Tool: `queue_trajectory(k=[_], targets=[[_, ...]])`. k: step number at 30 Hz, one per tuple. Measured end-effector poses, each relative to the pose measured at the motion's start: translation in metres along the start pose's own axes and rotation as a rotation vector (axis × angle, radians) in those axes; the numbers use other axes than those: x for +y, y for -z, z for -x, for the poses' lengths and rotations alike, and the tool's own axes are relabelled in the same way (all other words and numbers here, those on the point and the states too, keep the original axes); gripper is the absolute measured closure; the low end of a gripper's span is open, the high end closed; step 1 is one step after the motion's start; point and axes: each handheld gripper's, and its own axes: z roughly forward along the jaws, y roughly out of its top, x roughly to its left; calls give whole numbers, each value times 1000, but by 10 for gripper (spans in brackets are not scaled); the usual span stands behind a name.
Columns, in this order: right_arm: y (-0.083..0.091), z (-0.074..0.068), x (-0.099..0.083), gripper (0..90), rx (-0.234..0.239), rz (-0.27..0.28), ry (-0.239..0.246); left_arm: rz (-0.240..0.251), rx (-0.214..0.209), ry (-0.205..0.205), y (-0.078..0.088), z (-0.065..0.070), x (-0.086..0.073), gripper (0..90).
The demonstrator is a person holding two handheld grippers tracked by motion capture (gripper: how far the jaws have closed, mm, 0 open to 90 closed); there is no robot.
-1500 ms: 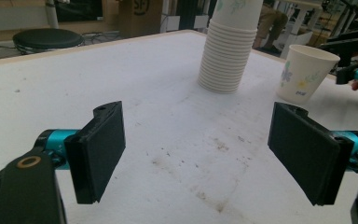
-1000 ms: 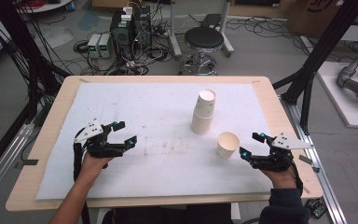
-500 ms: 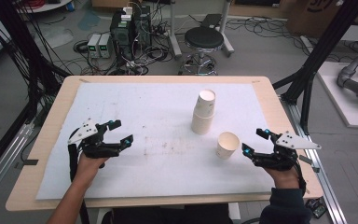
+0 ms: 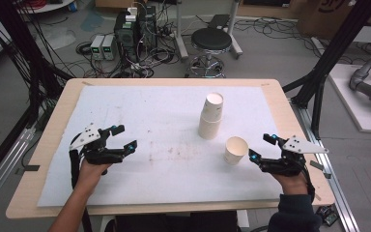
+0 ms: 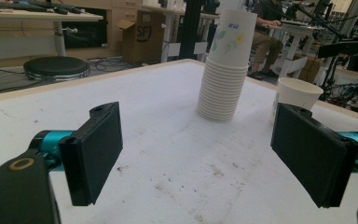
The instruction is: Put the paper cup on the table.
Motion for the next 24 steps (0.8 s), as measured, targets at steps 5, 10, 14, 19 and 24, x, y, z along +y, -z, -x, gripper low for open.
queue_trajectory(k=[5,10,14,19,24], targets=[[1,-1,1,190,0,4,6,0,-1,-2,-1,0,0,166],[1,-1,0,190,-3,0,5,-5,0,-3,-1,0,0,166],[1,-1,1,189,-2,2,9,-9,0,0,-1,0,-1,167],[1,0,0,190,-7,0,7,-15,-2,2,-2,-1,-2,167],[3,2,-1,190,-13,4,6,-12,1,5,-3,-1,-2,168]])
